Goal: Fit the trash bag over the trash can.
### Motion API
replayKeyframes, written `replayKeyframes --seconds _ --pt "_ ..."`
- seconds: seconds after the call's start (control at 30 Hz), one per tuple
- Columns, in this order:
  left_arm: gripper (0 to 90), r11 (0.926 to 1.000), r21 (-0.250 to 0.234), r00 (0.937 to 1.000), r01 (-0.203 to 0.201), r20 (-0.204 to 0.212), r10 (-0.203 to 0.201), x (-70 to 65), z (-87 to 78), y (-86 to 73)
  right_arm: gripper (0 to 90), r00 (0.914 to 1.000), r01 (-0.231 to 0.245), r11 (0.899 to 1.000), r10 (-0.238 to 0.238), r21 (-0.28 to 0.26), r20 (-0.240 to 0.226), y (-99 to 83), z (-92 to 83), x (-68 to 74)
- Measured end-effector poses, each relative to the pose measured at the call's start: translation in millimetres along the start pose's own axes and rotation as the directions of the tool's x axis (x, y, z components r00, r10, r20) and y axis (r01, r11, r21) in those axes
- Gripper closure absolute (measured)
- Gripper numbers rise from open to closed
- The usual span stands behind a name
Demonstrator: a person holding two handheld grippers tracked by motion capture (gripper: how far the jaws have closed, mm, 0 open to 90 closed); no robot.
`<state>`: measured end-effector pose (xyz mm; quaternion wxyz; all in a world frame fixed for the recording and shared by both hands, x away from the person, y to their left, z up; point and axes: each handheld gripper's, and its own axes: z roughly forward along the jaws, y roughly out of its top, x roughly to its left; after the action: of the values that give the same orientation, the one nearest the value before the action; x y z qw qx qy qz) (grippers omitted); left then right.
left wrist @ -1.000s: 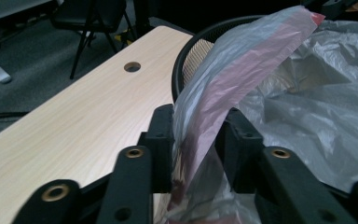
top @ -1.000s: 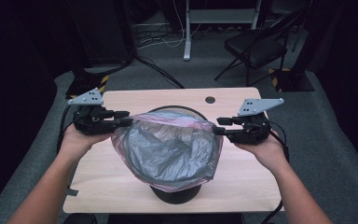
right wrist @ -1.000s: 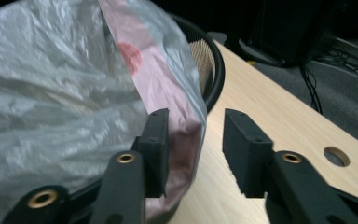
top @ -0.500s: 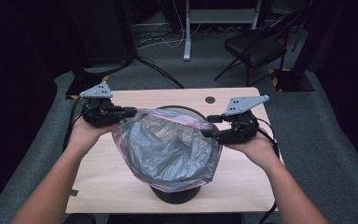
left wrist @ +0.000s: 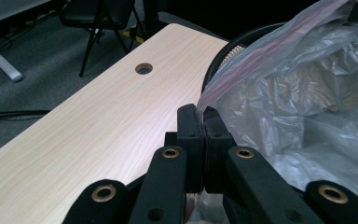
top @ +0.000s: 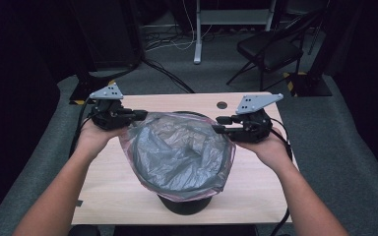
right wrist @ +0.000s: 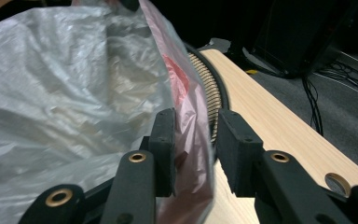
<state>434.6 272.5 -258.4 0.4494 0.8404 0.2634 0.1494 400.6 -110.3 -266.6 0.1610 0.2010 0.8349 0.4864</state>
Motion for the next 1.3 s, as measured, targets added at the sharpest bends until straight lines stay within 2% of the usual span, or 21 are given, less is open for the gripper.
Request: replayKeyframes --seconds 0.07,0.23,0.3,0.37,0.5,0.67,0.77,0.93,1.07,1.3 --pt "88.1 1.0000 0.007 1.0000 0.005 0.003 -0.005 2.2 4.9 0.5 69.4 0.9999 -0.014 1.000 0.014 -0.005 0.008 0.4 0.5 -5.1" --pt "89.0 0.9995 0.024 0.9998 0.019 0.010 -0.019 9.4 19.3 -2.3 83.6 0.9986 -0.046 0.999 0.046 -0.016 0.025 -3.2 2.1 -19.9" --pt "89.1 0.9993 0.027 0.9995 0.026 0.015 -0.027 10.8 23.4 -4.6 85.7 0.9976 -0.063 0.998 0.064 -0.013 0.028 -6.3 4.8 -23.4" --pt "89.2 0.9991 0.034 0.9995 0.027 0.015 -0.027 12.0 26.2 -6.7 88.2 0.9975 -0.060 0.998 0.060 0.000 0.036 -8.9 8.7 -24.4" --pt "89.4 0.9983 0.044 0.9991 0.038 0.016 -0.039 16.1 31.5 -10.4 88.9 0.9974 -0.054 0.998 0.053 0.021 0.049 -12.5 16.7 -26.6" --pt "89.5 0.9966 0.061 0.9979 0.056 0.028 -0.058 18.9 42.0 -17.0 89.0 0.9957 -0.087 0.995 0.086 0.041 0.035 -18.8 26.7 -32.4" --pt "89.5 0.9956 0.066 0.9968 0.067 0.040 -0.070 19.3 48.3 -21.3 89.1 0.9929 -0.119 0.992 0.118 0.051 0.016 -24.9 32.7 -35.9" --pt "89.5 0.9916 0.115 0.9978 0.060 0.019 -0.063 16.9 57.9 -33.1 89.2 0.9915 -0.130 0.986 0.128 0.107 0.020 -38.2 43.4 -37.8" --pt "89.5 0.9887 0.123 0.9949 0.084 0.044 -0.091 17.5 62.4 -45.5 89.2 0.9874 -0.157 0.979 0.158 0.131 -0.001 -52.8 48.8 -39.1" --pt "89.5 0.9849 0.135 0.9914 0.109 0.057 -0.118 12.1 69.2 -61.2 89.2 0.9887 -0.147 0.973 0.150 0.178 -0.005 -65.6 56.6 -32.7"
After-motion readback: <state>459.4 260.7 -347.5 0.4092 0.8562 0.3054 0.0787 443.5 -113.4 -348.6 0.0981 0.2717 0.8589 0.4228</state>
